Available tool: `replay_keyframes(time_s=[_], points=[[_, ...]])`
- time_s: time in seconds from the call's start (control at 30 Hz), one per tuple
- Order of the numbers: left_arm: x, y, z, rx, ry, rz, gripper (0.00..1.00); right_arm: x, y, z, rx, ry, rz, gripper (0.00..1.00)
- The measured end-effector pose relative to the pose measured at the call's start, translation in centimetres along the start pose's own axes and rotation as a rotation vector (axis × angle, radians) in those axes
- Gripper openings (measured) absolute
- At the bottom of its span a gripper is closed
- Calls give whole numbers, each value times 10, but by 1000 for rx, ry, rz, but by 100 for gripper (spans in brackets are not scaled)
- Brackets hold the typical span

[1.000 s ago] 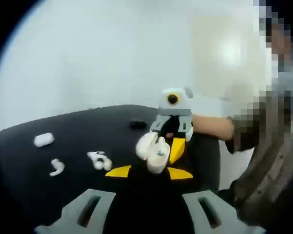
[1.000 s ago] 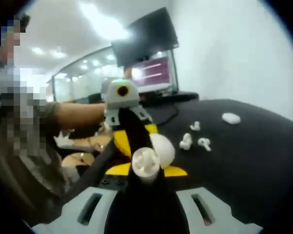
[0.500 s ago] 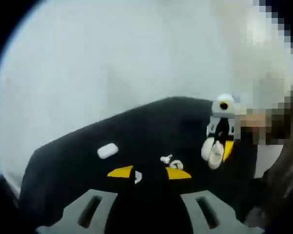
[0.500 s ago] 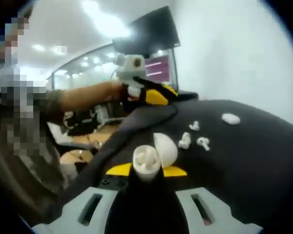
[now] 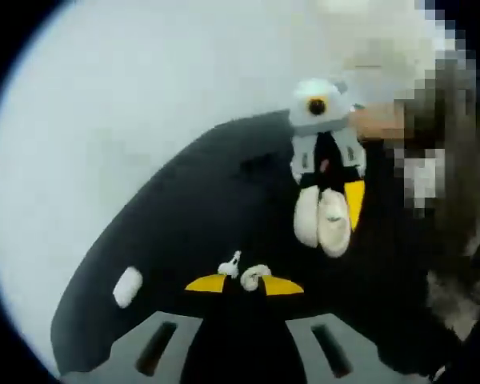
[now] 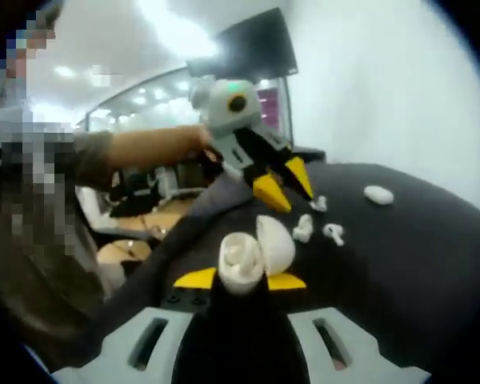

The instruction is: Pick up three earphones and place each one into its charging case using tactile feedback, ensure that each earphone is properly inserted and securely positioned inside the case.

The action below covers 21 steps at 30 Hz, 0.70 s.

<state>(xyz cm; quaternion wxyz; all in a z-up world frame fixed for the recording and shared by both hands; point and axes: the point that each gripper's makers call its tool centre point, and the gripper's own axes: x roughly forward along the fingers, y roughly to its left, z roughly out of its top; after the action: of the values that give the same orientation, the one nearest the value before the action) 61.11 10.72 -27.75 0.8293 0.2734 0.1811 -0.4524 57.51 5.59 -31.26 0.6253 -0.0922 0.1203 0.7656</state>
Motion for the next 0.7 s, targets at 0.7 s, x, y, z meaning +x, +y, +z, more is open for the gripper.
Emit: replay_keyframes(time_s=[0.7], points=[[20, 17, -20, 132, 204, -212, 16, 0, 12, 9, -2, -38, 40, 30]])
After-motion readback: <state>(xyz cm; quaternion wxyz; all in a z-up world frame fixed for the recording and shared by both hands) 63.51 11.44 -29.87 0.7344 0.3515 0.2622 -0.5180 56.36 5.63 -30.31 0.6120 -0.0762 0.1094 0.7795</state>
